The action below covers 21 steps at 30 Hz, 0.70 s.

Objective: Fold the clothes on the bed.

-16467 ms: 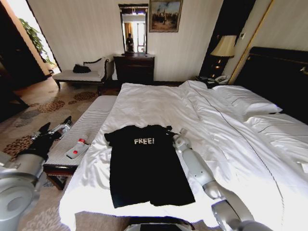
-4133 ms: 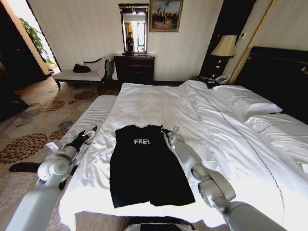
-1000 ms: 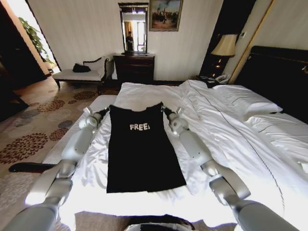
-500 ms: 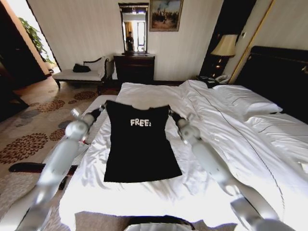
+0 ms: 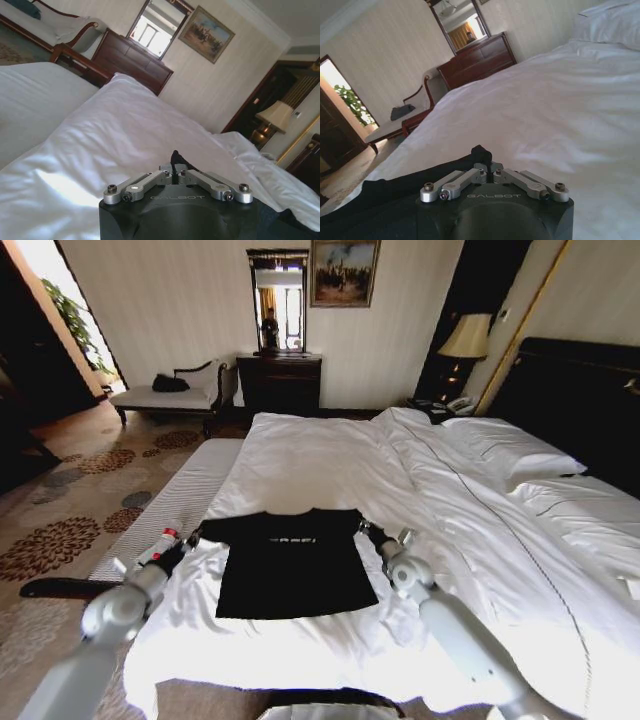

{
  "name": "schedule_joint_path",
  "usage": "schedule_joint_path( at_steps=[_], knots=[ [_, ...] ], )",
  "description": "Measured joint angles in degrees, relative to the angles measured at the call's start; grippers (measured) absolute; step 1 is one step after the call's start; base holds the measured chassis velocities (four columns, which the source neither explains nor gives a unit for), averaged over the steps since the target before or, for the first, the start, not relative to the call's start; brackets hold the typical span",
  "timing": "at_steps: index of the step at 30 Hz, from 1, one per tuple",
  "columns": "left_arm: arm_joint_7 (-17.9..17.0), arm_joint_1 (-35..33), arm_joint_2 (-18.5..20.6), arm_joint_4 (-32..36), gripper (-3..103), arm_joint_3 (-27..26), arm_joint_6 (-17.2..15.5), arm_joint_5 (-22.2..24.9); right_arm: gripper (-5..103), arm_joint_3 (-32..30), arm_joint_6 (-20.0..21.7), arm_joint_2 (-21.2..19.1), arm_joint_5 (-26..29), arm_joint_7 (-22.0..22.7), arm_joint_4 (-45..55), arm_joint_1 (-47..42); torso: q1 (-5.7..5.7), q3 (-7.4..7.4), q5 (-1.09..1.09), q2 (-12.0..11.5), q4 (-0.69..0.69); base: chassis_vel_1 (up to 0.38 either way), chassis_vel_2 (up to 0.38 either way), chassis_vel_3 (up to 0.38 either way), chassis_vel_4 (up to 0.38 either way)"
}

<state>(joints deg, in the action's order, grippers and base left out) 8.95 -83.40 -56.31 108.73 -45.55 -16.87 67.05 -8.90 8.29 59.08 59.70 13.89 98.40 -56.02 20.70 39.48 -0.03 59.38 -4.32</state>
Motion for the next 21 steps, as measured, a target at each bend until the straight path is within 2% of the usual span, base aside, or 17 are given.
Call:
schedule_joint_path(
  at_steps=[15, 21],
  knots=[
    [0.9, -4.8, -4.3, -0.6, 0, 0.6, 0.9, -6.7, 1, -5.9, -0.5, 2.1, -2.7, 1.1, 3.5, -12.1, 0.02, 0.01, 0.0, 0.0, 0.0, 0.0, 0.0, 0.0, 0.0],
    [1.2, -5.4, -5.2, -2.3, 0, 1.3, 1.0, -9.4, 1, -7.7, 0.0, 4.6, -3.0, 1.6, 4.8, -16.3, 0.01, 0.01, -0.01, 0.0, 0.0, 0.0, 0.0, 0.0, 0.0]
  ],
)
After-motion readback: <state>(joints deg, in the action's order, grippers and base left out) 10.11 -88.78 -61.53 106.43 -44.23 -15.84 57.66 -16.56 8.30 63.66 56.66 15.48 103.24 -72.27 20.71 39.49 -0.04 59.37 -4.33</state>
